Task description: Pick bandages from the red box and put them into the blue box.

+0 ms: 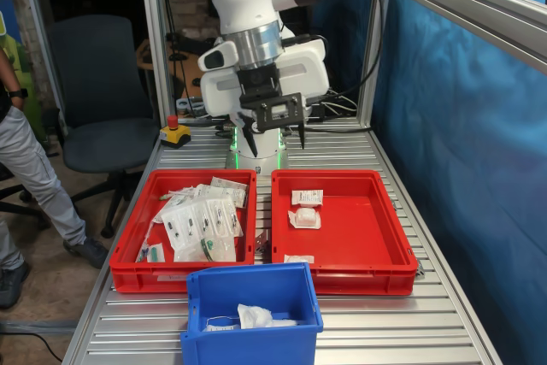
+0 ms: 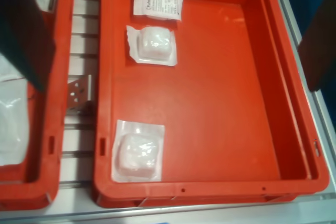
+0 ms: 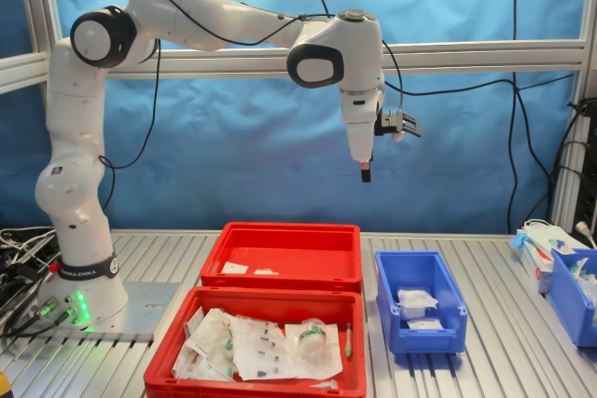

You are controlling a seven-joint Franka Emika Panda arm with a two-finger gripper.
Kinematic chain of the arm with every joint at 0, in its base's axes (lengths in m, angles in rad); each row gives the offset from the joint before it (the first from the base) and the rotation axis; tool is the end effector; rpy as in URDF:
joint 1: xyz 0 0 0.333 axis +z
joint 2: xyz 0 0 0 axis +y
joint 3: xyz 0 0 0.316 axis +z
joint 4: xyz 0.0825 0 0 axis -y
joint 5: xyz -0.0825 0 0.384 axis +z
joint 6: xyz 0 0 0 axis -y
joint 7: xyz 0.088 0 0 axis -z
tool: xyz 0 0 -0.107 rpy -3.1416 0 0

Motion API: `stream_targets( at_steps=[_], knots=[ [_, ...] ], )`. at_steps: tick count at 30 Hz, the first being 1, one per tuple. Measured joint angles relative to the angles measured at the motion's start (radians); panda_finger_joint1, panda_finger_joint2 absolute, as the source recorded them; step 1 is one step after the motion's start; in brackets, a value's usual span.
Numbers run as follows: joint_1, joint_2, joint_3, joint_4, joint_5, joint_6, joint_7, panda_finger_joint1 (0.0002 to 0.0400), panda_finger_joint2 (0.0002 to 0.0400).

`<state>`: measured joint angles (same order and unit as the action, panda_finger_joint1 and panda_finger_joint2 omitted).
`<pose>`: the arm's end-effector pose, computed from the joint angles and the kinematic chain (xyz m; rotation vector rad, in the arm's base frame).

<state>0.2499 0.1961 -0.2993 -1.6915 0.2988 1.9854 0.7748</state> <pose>0.6312 0.0000 0.4944 -2.5931 1.2877 -0.0317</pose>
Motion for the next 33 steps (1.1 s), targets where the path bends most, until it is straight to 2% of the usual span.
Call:
stream_targets(
  at_steps=[10, 18, 33],
  knots=[
    [-0.057, 0.0, 0.104, -0.004, 0.0, 0.0, 0.0, 0.04, 0.04],
    [-0.08, 0.0, 0.151, -0.018, 0.0, 0.0, 0.0, 0.04, 0.04],
    [-0.087, 0.0, 0.184, -0.052, 0.0, 0.0, 0.0, 0.04, 0.04]
  ],
)
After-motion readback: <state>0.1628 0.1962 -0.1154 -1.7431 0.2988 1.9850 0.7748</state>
